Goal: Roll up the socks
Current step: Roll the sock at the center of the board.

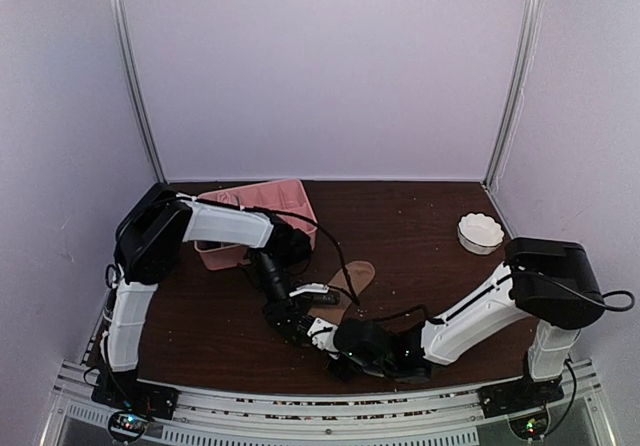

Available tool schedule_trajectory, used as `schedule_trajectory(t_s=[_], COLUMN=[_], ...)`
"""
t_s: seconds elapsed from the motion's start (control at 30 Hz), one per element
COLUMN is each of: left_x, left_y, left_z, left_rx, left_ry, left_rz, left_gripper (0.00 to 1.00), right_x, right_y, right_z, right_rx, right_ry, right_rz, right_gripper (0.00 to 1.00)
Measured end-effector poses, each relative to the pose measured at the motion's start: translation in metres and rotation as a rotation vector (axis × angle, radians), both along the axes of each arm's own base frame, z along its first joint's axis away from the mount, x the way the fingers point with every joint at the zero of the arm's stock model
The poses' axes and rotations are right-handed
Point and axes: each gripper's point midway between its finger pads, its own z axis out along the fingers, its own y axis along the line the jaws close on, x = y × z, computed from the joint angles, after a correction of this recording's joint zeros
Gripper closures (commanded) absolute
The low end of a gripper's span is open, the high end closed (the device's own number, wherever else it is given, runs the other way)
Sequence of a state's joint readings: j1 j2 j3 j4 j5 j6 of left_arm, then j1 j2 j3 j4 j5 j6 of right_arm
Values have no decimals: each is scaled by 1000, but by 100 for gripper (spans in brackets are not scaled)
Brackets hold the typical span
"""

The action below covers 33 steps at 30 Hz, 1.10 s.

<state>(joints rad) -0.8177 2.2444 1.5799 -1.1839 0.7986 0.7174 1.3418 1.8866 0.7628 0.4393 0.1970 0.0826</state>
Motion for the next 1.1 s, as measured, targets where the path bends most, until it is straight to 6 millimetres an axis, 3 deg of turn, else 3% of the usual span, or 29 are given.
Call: schedule_trajectory(t_s=[0.03,0.07,0.1,0.3,0.37,0.53,0.7,0.9,1.1], left_x=[5,8,12,27,27,14,-4,-4,7], left_y=[3,6,8,8,7,9,10,8,5], left_z=[2,5,11,57,65,39,13,-1,-4], left_rx=[-6,-15,-30,-194,-233,-218,-188,-178,-183], left_ry=[-35,-69,-114,-361,-409,-467,-505,-583,-650], left_rz=[14,21,32,60,56,-8,-87,-131,-138], left_gripper=[46,32,28,31,32,33,38,46,51], right_x=[-1,-2,-2,-5,-6,-6,-6,-7,-6], right_y=[-1,0,1,2,4,4,16,27,24], right_z=[-2,-2,-2,-2,-2,-4,-10,2,10], right_rx=[17,32,51,161,192,310,437,575,655], right_ry=[22,37,54,162,217,400,538,592,639], right_rz=[-9,-14,-19,-52,-54,-47,-9,48,63], right_gripper=[100,100,100,100,100,100,100,100,100])
